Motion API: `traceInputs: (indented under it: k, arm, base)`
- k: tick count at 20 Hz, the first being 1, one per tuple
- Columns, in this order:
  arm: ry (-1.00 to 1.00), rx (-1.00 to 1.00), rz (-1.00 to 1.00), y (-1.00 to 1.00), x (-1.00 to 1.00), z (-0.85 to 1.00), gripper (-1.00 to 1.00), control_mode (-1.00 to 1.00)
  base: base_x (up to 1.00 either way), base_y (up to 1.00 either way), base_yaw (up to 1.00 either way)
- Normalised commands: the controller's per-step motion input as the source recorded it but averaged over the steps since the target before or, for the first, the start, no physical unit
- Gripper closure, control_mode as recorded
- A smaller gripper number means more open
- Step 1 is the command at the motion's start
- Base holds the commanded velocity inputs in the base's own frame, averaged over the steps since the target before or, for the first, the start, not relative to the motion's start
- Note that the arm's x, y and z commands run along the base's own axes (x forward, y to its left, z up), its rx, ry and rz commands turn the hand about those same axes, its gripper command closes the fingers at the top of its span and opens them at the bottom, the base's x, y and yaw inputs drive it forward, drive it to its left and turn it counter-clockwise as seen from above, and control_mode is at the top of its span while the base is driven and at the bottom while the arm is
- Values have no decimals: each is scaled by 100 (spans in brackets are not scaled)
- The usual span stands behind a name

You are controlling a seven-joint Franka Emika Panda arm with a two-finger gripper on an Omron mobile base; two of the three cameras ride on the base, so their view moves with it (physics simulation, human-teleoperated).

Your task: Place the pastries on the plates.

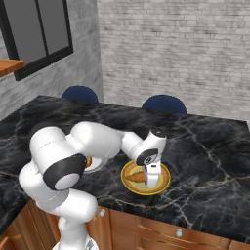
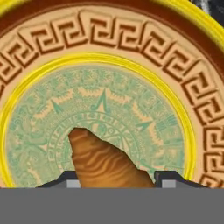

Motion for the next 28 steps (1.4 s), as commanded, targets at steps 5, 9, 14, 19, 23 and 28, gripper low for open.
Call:
traceInputs:
  k: [5,9,14,19,23,28]
  arm:
    - [-11,-4,2,-21,40,-20,100,-100]
    - [-15,-2,1,-33,30,-22,100,-100]
    - [-13,-3,2,-9,11,-12,-100,-100]
    - [-14,-1,5,-21,0,0,-100,-100]
    - [-16,-2,4,-16,0,12,-100,-100]
    - [-10,0,1,-32,-20,45,-100,-100]
  base:
    - [0,0,0]
    - [0,0,0]
    - [0,0,0]
    - [0,0,0]
    - [0,0,0]
    - [0,0,0]
